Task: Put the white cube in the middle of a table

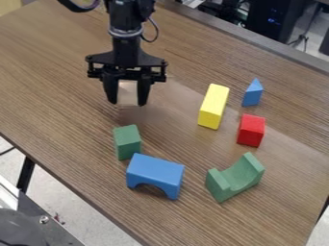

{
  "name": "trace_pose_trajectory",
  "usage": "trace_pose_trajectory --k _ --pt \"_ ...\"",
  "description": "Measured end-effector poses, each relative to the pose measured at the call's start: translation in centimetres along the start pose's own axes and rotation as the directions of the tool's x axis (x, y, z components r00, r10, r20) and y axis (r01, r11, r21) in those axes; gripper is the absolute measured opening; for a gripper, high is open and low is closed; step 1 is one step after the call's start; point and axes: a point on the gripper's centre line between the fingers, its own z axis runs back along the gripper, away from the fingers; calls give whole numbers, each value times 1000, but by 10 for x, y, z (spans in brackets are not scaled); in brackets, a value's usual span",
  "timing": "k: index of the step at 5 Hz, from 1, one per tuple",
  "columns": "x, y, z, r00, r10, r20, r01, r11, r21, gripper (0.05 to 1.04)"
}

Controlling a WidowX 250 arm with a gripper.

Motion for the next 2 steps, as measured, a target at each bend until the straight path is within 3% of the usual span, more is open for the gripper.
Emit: trace_pose_trajectory --k 1,2 --pt "-1 -8 5 1000 -24 17 24 1000 -4 574" --pt "-2 -24 18 993 -95 71 97 995 -20 574"
